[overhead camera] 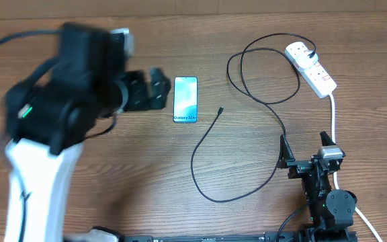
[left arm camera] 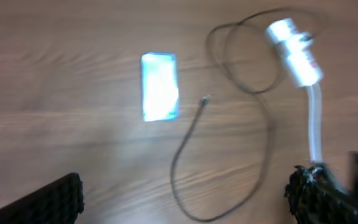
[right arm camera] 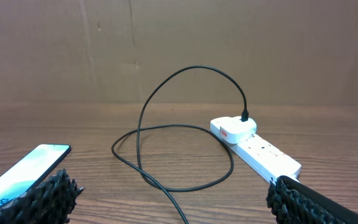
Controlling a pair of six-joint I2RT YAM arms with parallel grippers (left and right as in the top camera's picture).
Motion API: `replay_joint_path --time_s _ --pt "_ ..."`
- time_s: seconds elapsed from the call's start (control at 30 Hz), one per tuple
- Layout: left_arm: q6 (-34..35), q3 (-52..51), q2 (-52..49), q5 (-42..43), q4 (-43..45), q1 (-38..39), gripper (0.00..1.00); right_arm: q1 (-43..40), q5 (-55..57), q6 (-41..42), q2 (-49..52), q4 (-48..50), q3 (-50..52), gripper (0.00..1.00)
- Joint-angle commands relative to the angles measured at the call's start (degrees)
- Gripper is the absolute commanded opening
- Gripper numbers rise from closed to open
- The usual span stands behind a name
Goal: Plug charger to phone and switch on socket
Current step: 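Move the left gripper forward over the phone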
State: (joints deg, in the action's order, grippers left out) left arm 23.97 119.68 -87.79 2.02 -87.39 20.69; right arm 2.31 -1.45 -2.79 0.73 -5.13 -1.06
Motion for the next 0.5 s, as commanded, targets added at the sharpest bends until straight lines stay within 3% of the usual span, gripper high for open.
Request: replay_joint_path --time_s 0.0,0.1,0.27,0.47 --pt "5.9 4.1 -5.3 -14.3 -1.6 2.8 1.0 0.3 0.3 -0.1 -0.5 0.3 0.6 1.0" --pt "6.6 4.1 -8.6 -12.0 0.7 3.4 1.0 0.3 0.3 -0.1 -0.5 0.3 0.6 1.0" --pt "7.3 4.1 -14.2 -0.7 2.5 3.3 1.0 0.3 0.3 -0.1 -0.5 0.3 0.6 1.0" --pt "7.3 4.1 -20.5 -1.0 4.1 4.3 1.0 0.3 0.3 -0.1 -0.5 0.3 0.6 1.0"
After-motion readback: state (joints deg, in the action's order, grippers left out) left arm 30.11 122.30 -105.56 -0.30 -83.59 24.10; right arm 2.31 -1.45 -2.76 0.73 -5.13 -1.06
